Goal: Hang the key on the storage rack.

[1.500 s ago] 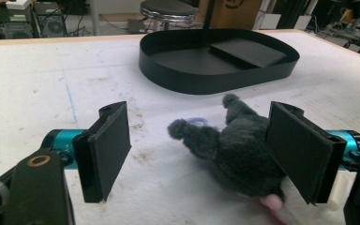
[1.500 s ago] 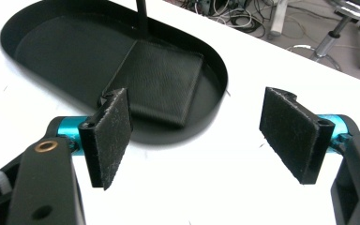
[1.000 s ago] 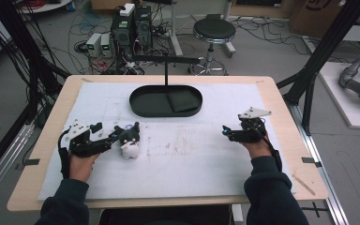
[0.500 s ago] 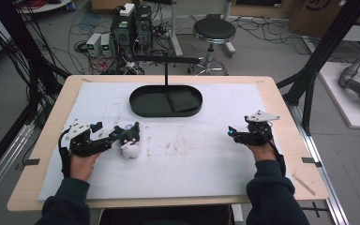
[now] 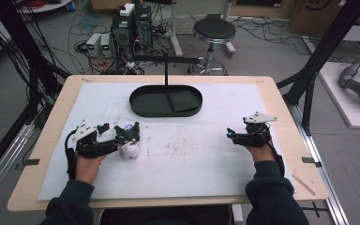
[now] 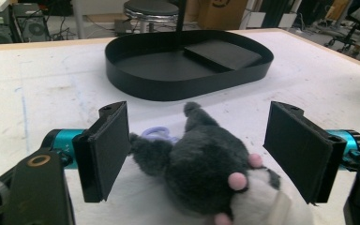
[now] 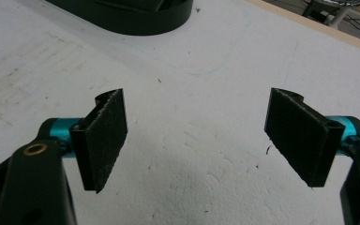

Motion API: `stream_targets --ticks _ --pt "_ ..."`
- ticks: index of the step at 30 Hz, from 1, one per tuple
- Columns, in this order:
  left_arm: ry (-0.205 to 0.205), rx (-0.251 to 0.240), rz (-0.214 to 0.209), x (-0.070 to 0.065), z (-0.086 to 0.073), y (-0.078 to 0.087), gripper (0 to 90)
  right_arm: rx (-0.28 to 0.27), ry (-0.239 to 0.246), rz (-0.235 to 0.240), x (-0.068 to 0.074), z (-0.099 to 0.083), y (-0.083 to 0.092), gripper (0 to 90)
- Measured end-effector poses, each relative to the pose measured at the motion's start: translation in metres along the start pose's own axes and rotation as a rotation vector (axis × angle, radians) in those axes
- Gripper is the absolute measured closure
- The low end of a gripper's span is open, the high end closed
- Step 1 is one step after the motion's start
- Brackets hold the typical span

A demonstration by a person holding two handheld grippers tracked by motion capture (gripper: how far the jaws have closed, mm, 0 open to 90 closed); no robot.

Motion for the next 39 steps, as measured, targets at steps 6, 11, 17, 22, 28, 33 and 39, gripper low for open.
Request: stream_targets --ticks 6,11,17,22,28,33,39 --pt "0.015 0.017 0.014 -0.009 0.000 0.000 22.7 -0.008 0.013 0.001 0.003 -0.001 0.002 21.9" --pt "0.091 0.056 0.011 -0.019 -0.001 -0.008 25.8 -0.008 0.016 0.006 0.004 0.000 0.002 21.9" --pt "0.099 0.159 0.108 -0.029 -0.003 -0.030 26.5 -0.008 0.022 0.016 0.006 0.001 0.001 21.9" --pt "0.096 0.227 0.213 -0.031 -0.005 -0.048 23.4 -0.009 0.012 0.017 0.006 0.001 0.001 22.0" --pt "0.026 0.329 0.317 -0.029 -0.016 -0.058 19.3 -0.011 0.016 0.022 0.007 0.000 0.002 22.8" --pt "0.025 0.367 0.300 -0.021 -0.022 -0.056 21.6 -0.012 0.012 0.024 0.006 -0.001 0.003 22.8" --pt "-0.075 0.445 0.283 -0.018 -0.021 -0.053 34.0 -0.014 0.012 0.038 0.008 0.001 0.002 22.8"
Point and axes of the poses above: each handheld gripper's, and its own axes: y roughly backward along the jaws, z roughly out of its top, x roughly to its left, the point moved 5 cm from there along -y, roughly forward along the jaws, and after that the axes turned 7 degrees about x, right-handed, at the moved point
